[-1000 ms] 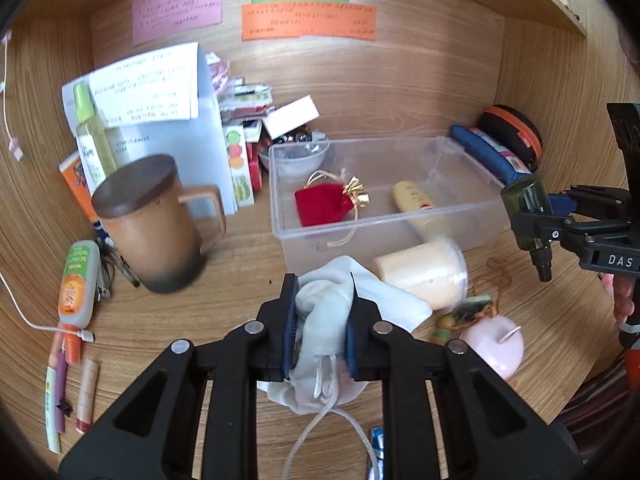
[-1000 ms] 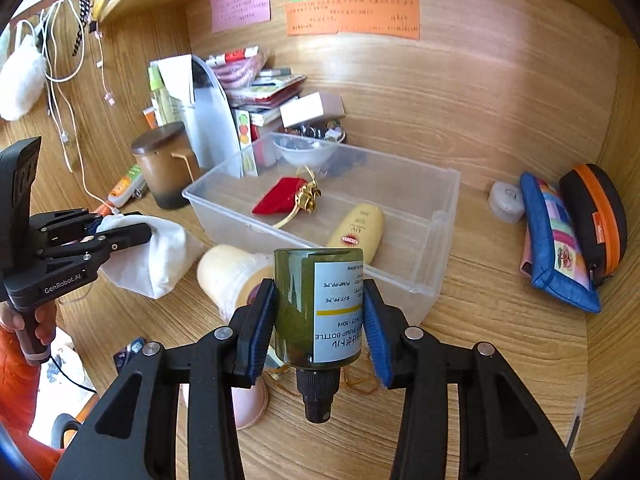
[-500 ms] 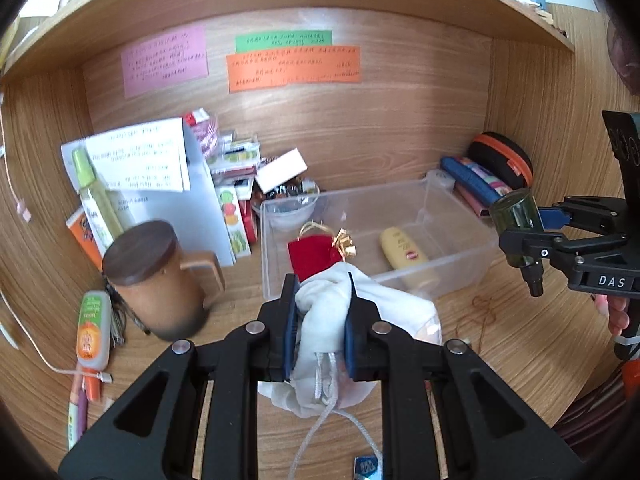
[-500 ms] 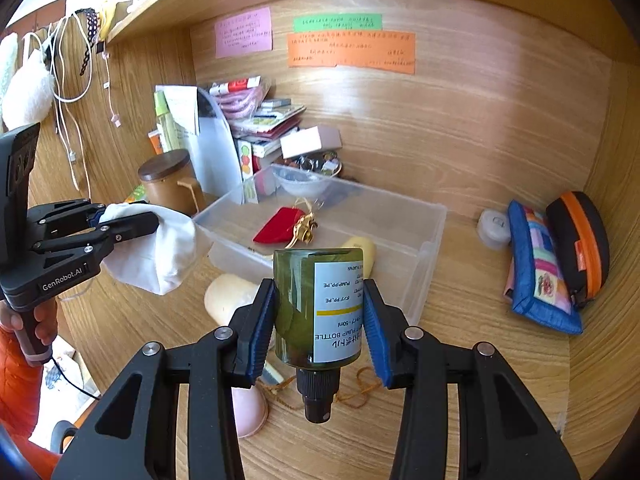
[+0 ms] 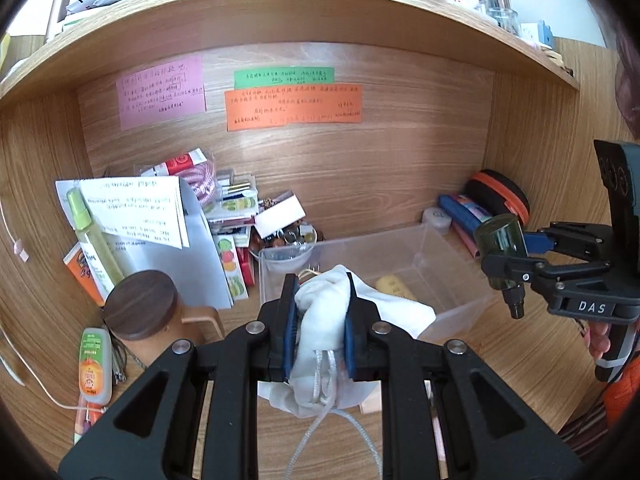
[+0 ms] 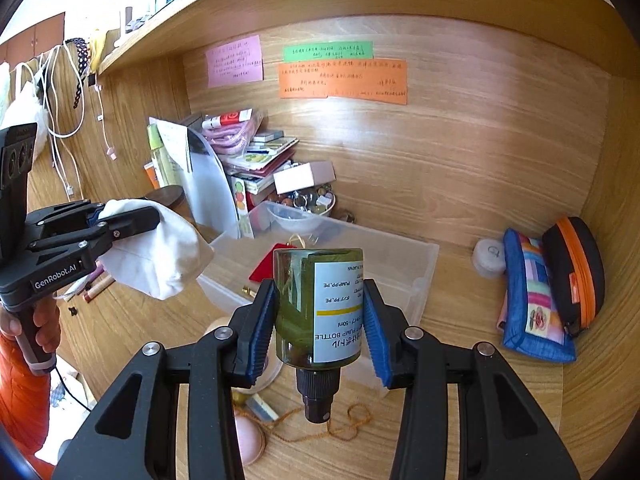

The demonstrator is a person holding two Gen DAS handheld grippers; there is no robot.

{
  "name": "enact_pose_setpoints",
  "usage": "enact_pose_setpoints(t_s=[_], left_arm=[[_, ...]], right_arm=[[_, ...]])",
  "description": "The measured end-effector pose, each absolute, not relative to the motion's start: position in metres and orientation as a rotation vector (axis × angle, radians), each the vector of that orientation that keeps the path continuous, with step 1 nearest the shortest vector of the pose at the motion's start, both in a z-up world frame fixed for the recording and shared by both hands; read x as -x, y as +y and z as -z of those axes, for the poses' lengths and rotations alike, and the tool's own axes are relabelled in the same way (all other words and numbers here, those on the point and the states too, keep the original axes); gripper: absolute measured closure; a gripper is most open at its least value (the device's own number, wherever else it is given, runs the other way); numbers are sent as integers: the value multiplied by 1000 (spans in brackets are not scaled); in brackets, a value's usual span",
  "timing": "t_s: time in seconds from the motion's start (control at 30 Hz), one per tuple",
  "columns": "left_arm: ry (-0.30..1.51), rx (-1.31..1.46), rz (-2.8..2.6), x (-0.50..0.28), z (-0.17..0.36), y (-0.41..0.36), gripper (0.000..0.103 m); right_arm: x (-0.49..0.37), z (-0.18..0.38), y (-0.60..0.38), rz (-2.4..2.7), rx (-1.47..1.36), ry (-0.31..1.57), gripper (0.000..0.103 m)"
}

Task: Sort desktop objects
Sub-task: 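Lift the white bag and green bottle and carry both over the clear box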

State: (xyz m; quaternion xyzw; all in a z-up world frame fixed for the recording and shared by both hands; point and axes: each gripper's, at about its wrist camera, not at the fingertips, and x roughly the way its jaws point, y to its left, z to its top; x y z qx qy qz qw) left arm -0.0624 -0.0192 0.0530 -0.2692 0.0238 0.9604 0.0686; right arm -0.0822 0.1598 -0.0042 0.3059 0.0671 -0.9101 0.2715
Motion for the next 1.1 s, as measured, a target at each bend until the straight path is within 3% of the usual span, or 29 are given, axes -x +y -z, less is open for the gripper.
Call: enact_pose_setpoints(t_s=[0.43, 1.1], left_arm=[[40, 882, -2863, 115, -41, -23, 85], [54, 1042, -2790, 172, 12, -16, 85]], right_arm=[[125, 10, 148, 2448, -852, 169, 65], [188, 67, 110, 2400, -997, 251, 65]])
